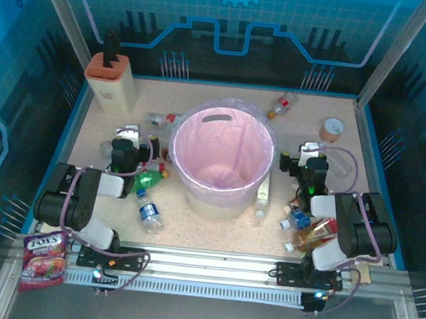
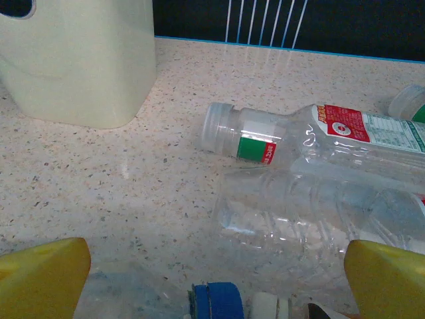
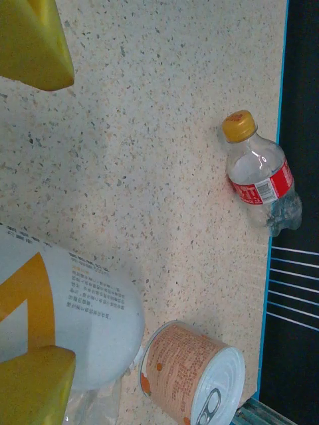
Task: Put the plastic bottles in the bin
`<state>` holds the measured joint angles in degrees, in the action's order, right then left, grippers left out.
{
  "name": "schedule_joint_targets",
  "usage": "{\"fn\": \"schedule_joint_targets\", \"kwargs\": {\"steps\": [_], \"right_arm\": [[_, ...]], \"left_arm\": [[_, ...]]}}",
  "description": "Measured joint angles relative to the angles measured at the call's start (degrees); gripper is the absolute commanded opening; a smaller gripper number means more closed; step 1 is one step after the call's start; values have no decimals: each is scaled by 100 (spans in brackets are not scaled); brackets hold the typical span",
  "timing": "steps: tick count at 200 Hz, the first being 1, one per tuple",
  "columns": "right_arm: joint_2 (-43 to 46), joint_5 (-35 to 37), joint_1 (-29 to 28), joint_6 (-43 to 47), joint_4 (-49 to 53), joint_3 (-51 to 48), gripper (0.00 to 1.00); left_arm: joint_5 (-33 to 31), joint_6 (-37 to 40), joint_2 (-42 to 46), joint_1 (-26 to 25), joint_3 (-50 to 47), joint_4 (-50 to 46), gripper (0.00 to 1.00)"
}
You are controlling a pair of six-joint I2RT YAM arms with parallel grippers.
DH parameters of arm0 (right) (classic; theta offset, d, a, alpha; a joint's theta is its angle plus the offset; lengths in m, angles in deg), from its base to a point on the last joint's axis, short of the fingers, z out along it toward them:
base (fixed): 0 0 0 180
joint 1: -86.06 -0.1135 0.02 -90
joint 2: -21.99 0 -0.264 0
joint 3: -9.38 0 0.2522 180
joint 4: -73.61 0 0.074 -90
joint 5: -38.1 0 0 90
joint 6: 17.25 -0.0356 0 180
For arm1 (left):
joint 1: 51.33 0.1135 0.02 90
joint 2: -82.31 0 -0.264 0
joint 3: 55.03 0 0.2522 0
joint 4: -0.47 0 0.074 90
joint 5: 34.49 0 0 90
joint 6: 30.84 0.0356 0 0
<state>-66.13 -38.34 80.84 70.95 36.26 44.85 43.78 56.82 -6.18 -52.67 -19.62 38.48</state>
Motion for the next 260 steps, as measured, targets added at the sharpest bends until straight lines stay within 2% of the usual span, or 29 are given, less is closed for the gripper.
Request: {"fn": "schedule_joint_targets", "kwargs": {"steps": [223, 260], "right_arm": [[0, -17, 2, 37, 2, 2, 100], [142, -50, 13, 35, 361, 44, 100]], "left_arm": [[109, -4, 13, 17, 2, -37, 99], [-2, -55, 1008, 52, -4, -804, 99]]}}
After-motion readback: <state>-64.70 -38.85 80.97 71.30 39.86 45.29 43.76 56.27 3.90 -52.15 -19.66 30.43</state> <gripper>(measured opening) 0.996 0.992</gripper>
